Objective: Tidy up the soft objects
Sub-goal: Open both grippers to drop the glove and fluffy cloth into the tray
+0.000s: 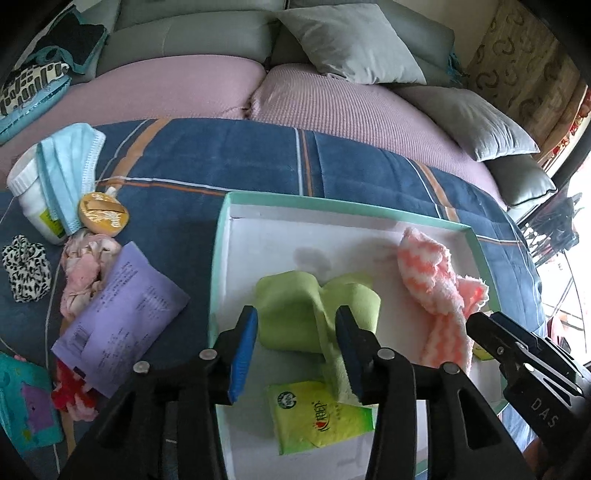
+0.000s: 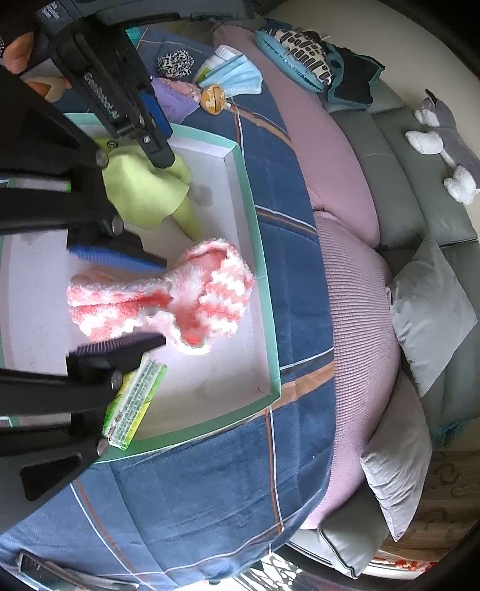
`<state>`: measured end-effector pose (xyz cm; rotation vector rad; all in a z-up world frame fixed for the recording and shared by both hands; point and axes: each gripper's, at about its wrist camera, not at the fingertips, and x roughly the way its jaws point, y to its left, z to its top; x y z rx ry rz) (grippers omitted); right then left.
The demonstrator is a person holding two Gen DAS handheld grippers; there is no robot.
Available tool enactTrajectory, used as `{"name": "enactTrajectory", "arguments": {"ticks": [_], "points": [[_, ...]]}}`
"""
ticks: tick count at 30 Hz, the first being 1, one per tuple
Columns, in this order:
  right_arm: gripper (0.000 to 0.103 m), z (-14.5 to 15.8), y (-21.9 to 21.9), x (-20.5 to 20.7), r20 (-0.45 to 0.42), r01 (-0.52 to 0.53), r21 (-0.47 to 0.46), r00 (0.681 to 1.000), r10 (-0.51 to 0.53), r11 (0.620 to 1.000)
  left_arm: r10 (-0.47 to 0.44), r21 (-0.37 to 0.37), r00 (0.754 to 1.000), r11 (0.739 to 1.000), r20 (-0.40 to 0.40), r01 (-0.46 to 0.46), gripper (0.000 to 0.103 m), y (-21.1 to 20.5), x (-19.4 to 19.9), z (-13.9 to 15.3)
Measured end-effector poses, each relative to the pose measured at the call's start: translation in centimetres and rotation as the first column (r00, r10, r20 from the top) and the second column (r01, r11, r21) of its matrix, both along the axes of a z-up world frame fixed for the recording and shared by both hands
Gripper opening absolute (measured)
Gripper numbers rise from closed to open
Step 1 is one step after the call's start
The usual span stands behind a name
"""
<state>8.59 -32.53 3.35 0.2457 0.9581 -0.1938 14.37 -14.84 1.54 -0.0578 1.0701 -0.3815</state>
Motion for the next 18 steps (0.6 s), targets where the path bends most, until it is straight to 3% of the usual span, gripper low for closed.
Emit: {"name": "enactTrajectory", "arguments": {"ticks": [2,6,10,18], "points": [[0.043,0.0,0.1,-0.1,-0.003,0.005,-0.005,1.000,-0.005,1.000,0.008,0.004,1.000,1.000,0.010,-0.008,0.055,0.4,-0.1,0.2],[0.059,0.0,0.1,-0.2,-0.009,0.017,-0.009,1.000,-0.017,1.000,0.023,0.013,1.000,1.000,0.018,-0.024,0.059,1.1,-0.2,0.3],[0.068,-0.2,0.2,-0.2,-0.013,0.017,-0.018,1.000,-0.017,1.000,0.035,0.016,0.999,0.999,0.027,-0.036,0.070,1.4,-0.2,0.4],[0.078,-0.3,0.5,-0.1,-0.020,0.012,-0.029,1.000,-0.012,1.000,0.043,0.023,0.998,0.999,0.053,-0.044,0.080,1.9,-0.3,0.7]]}}
